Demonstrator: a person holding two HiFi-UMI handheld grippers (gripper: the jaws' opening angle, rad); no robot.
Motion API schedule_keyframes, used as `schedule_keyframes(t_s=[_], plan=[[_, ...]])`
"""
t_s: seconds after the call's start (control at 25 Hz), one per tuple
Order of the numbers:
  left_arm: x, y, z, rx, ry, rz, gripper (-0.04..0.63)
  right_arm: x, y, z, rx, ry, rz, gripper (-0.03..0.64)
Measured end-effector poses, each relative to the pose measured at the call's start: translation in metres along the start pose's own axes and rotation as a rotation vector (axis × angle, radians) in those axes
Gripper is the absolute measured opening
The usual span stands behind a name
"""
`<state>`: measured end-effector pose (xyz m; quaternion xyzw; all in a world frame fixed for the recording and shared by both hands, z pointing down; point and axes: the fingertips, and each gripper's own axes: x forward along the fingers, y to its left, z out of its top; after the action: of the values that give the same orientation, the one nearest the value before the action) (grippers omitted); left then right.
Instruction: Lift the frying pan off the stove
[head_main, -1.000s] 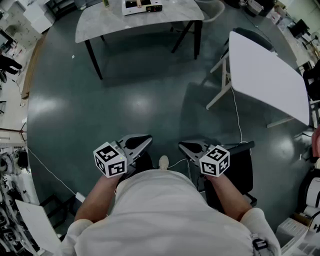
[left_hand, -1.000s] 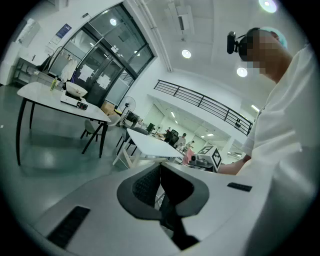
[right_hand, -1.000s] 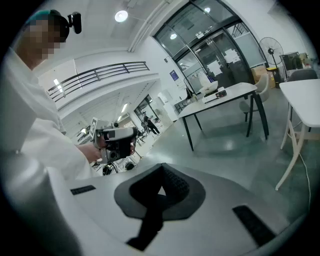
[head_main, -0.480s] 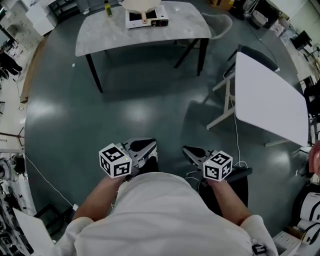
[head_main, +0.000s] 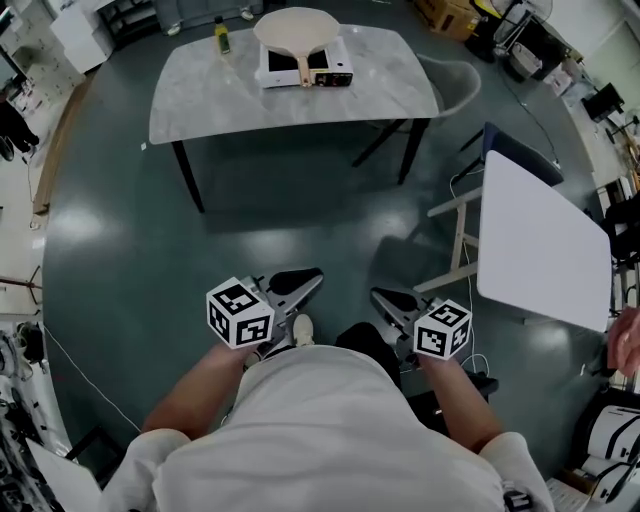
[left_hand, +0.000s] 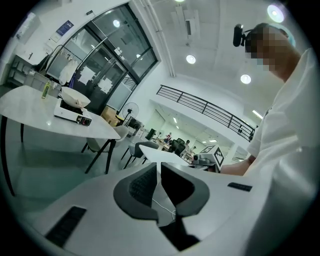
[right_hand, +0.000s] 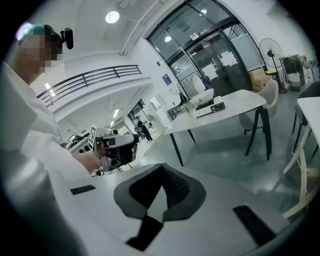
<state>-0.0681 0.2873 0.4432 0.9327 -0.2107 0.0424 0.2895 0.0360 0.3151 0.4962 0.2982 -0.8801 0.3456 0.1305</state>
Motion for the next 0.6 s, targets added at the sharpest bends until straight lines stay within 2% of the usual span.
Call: schedule_keyframes(t_s=[0.32,0.6], plan=[[0.022,0.07,0.04,-0.058,-0.051,0.048,0.025,0.048,-0.063,0.059,0.008,0.038,0.05,0.041],[0.069,0.137,0.101,-0.089,-0.098,0.151,0.064,0.086,-0.148,0.146,-0.006,0.057,0.139,0.055]])
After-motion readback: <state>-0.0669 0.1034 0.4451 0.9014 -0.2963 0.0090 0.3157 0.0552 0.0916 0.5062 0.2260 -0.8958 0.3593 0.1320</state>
